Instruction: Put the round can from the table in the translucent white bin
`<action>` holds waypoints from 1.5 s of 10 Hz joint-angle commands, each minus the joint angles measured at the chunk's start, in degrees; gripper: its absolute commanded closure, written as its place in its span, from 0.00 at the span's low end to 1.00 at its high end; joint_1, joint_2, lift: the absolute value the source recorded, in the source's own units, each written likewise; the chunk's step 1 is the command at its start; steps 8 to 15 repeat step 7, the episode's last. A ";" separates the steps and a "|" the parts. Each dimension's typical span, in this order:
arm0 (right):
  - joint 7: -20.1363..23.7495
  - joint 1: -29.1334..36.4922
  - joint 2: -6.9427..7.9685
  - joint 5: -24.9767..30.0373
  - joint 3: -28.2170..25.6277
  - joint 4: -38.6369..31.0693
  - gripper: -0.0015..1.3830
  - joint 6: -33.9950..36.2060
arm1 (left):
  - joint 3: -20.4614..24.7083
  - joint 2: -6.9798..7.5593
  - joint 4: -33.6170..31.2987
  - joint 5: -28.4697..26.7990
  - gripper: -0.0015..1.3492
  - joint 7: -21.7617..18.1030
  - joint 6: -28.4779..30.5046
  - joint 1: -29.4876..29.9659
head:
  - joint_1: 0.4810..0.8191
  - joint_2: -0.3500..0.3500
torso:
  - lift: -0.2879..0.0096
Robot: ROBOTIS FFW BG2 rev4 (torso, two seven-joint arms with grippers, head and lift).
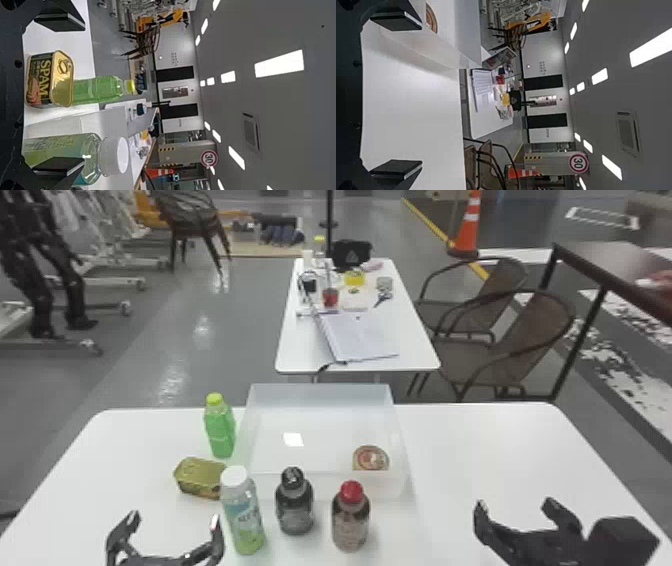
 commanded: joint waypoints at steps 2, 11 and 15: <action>-0.29 1.76 1.81 2.26 -0.53 -0.21 0.06 -1.91 | -0.12 -0.15 -0.18 -1.13 0.08 0.08 0.10 -0.13 | 0.20 0.50 | 0.63; -0.20 1.23 3.31 1.20 -0.53 1.28 0.06 0.82 | -1.00 -0.15 -0.97 -3.06 0.08 0.51 4.40 -2.86 | 0.20 0.50 | 0.63; -0.20 1.23 3.31 1.20 -0.53 1.28 0.06 0.82 | -1.00 -0.15 -0.97 -3.06 0.08 0.51 4.40 -2.86 | 0.20 0.50 | 0.63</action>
